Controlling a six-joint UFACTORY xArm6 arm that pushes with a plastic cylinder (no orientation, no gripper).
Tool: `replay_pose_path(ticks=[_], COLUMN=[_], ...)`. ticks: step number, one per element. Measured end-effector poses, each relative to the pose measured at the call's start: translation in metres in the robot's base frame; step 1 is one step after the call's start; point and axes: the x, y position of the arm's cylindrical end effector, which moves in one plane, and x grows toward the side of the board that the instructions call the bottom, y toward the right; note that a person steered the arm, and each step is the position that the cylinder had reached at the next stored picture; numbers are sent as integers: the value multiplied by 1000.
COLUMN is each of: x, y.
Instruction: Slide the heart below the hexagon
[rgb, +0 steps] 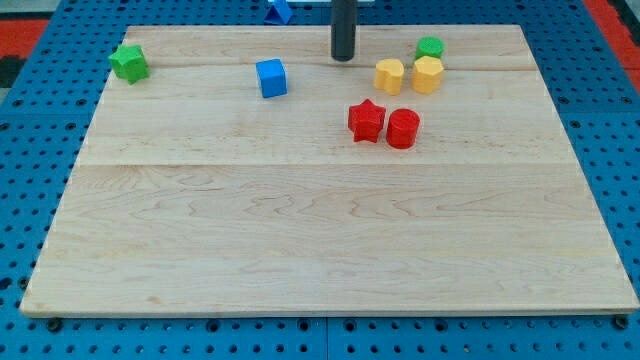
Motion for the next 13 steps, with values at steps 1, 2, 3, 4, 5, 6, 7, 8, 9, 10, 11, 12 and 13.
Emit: replay_pose_path(ticks=[1, 2, 3, 4, 5, 6, 7, 8, 9, 10, 11, 12, 13], x=[18, 47, 55, 53, 64, 64, 68, 78, 78, 78, 95, 125, 110], y=[50, 74, 66, 33, 29, 3, -42, -27, 13, 7, -31, -23, 2])
